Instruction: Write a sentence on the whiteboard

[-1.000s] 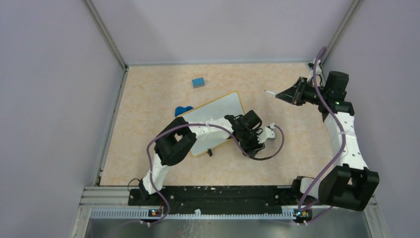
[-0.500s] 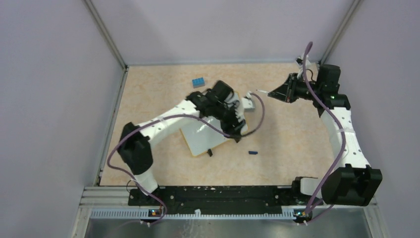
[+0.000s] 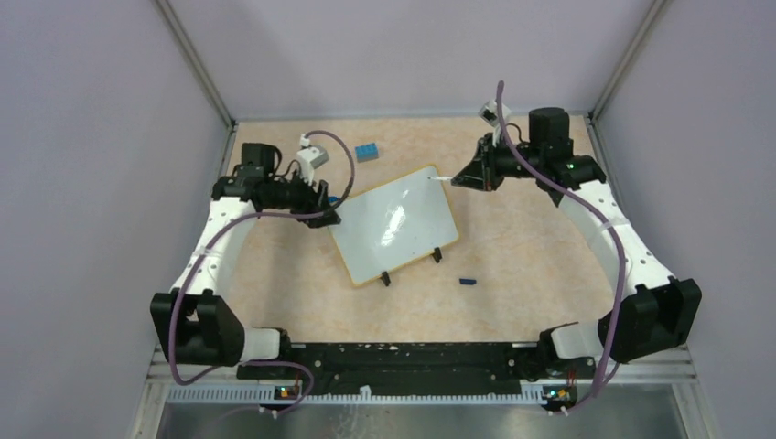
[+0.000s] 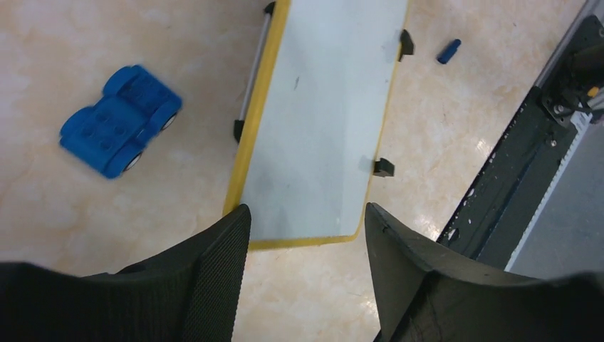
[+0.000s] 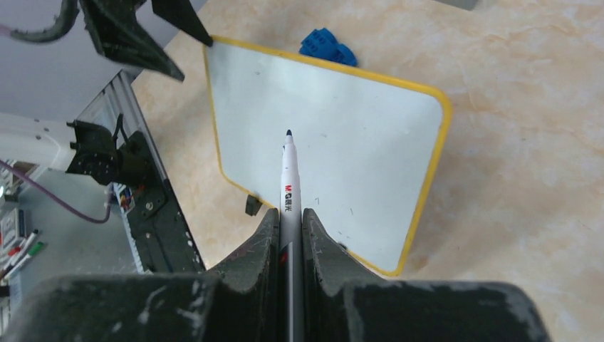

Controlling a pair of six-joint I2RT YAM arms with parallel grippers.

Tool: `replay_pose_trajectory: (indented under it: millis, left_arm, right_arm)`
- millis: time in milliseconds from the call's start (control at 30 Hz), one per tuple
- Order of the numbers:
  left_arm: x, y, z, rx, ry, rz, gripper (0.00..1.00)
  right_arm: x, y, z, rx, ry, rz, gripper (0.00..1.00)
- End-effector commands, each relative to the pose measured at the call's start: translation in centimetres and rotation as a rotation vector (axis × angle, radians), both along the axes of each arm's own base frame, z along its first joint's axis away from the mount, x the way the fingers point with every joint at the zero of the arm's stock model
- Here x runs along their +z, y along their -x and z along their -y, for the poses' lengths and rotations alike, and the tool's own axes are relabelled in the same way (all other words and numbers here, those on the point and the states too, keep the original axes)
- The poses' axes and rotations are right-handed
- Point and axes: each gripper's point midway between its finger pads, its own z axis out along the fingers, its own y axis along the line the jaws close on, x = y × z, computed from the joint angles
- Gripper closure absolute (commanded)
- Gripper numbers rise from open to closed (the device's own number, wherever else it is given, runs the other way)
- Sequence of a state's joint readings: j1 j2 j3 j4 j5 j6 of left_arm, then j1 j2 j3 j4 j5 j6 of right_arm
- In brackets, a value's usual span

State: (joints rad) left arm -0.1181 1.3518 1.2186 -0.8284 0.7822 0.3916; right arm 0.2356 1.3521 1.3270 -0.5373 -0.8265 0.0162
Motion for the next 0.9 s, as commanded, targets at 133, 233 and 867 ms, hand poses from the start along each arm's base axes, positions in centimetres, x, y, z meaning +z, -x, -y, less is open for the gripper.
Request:
replay_pose_trajectory:
  millis: [133, 233, 867]
  left_arm:
    - [-1.5, 0.5, -5.2, 0.098, 0.014, -0.002, 0.48]
    - [-1.8, 1.0, -5.2, 0.08, 0.003, 0.006, 0.51]
    - [-1.3, 0.4, -3.9, -0.013, 0.088, 0.039, 0.78]
  right_arm:
    - [1.3, 1.1, -3.5, 0.144, 0.044, 0.097, 1.0]
    - [1.2, 1.5, -4.1, 0.169, 0.052, 0.103, 1.0]
    - [1.2, 2.8, -5.5, 0.234, 0.038, 0.109, 1.0]
